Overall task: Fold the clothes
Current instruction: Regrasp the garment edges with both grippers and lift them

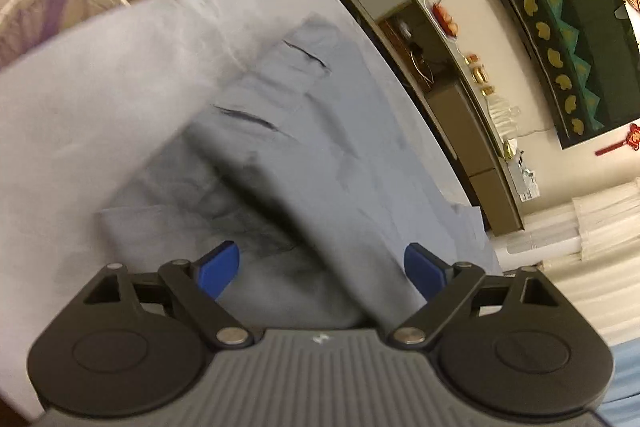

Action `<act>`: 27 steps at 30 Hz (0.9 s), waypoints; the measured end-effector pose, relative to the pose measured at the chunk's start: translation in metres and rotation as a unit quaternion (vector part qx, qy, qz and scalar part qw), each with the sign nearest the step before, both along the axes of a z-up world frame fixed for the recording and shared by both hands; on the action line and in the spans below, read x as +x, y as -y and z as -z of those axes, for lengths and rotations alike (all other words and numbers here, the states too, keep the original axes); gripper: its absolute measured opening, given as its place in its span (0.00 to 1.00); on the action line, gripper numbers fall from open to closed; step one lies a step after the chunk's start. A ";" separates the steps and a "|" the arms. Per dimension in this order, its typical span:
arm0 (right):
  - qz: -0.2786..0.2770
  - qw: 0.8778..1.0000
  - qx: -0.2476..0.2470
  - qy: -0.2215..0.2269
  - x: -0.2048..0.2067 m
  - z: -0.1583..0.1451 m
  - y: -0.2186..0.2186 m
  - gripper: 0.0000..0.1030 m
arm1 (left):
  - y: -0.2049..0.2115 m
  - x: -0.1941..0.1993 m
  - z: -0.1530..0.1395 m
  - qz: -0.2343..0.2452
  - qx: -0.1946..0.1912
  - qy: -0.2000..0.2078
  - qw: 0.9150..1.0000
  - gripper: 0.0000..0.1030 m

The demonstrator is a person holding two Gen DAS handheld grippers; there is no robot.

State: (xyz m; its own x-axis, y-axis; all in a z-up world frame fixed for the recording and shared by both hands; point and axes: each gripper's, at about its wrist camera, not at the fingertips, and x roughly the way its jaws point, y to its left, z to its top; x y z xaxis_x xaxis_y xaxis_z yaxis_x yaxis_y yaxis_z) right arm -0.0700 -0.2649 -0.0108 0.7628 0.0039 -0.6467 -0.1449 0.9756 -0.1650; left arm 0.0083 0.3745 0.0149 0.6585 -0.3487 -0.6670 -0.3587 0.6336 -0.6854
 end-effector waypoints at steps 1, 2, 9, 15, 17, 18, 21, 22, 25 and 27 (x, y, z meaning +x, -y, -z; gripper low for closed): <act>0.002 1.000 0.008 -0.001 0.000 0.000 0.001 0.70 | 0.004 0.013 0.004 0.001 0.006 -0.005 1.000 0.81; 0.005 1.000 0.022 -0.002 0.001 -0.001 0.005 0.70 | 0.007 0.025 0.011 0.008 0.004 -0.007 1.000 0.44; 0.110 0.968 0.224 0.034 -0.021 -0.018 0.072 0.86 | 0.034 -0.014 -0.109 0.026 0.125 0.311 0.942 0.02; 0.157 0.890 0.429 -0.003 -0.051 0.006 0.104 0.89 | 0.007 -0.016 -0.048 0.022 0.124 0.152 0.980 0.15; 0.170 0.859 0.482 -0.032 -0.053 0.019 0.102 0.89 | 0.004 -0.019 -0.026 0.015 0.109 0.120 0.987 0.34; 0.170 0.845 0.505 -0.043 -0.055 0.024 0.100 0.89 | 0.004 -0.020 -0.019 0.014 0.106 0.111 0.988 0.44; 0.170 0.807 0.561 -0.070 -0.059 0.036 0.091 0.89 | 0.006 -0.015 -0.001 0.014 0.084 0.082 0.993 0.69; 0.175 0.805 0.562 -0.076 -0.056 0.040 0.090 0.89 | 0.006 -0.013 0.005 0.014 0.074 0.071 0.995 0.71; 0.227 0.810 0.535 -0.073 -0.040 0.049 0.098 0.89 | 0.004 0.016 0.023 0.022 0.071 0.035 0.997 0.68; 0.279 0.801 0.526 -0.068 -0.024 0.057 0.109 0.87 | 0.001 0.040 0.032 0.017 0.072 0.028 0.997 0.26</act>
State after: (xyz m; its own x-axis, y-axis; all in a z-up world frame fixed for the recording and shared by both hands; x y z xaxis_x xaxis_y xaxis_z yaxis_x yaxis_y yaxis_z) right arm -0.0940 -0.3741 -0.0675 0.7577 0.2836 -0.5878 0.4162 0.4837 0.7699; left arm 0.0481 0.3733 -0.0173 0.6851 -0.2746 -0.6747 -0.3000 0.7378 -0.6048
